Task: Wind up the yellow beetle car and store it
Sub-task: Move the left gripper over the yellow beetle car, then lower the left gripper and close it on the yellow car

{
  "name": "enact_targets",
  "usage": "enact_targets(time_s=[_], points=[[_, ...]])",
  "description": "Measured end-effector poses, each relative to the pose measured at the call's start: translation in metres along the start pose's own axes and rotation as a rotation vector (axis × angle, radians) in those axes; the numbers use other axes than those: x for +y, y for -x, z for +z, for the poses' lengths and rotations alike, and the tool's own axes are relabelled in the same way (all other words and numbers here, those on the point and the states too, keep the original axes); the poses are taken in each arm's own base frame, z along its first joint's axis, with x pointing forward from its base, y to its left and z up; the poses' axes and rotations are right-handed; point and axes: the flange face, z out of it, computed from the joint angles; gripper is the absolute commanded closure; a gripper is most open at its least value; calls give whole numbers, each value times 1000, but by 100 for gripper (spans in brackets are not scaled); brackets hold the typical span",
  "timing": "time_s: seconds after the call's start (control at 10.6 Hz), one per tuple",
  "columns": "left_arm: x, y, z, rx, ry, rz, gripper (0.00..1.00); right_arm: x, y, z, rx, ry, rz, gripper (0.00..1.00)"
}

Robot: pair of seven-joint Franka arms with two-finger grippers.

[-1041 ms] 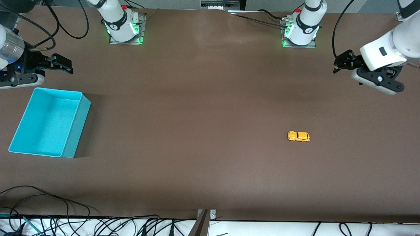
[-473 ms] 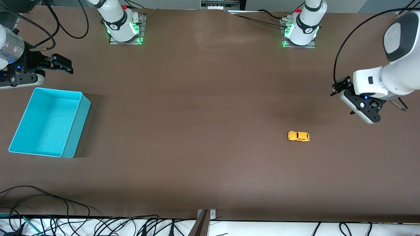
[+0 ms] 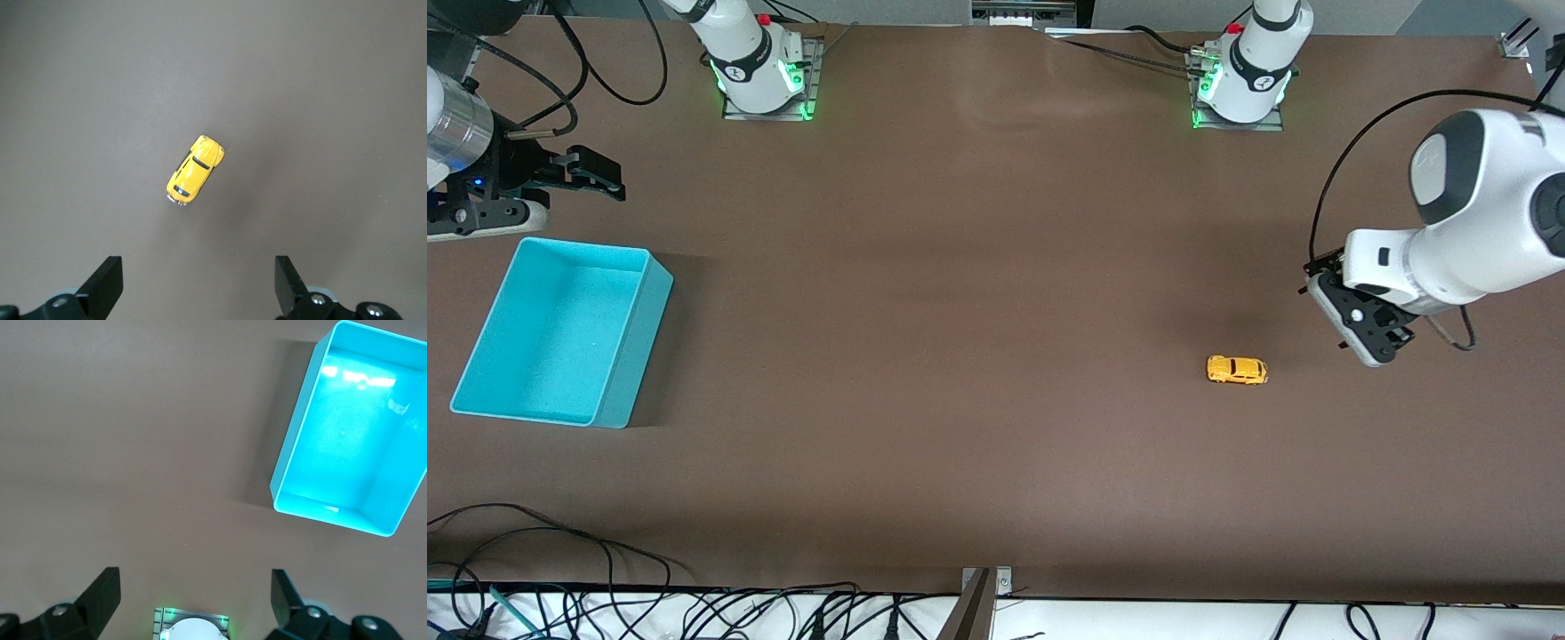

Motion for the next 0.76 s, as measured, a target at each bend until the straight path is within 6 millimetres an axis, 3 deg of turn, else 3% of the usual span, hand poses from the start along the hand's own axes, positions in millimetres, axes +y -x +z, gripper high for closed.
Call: enact_targets(time_s=[0.47, 0.76], points=[[-14, -22, 94, -14, 2, 223, 0, -1, 0, 0, 0, 0, -2, 0], [-8, -30, 150, -12, -14, 365, 0, -1, 0, 0, 0, 0, -2, 0]])
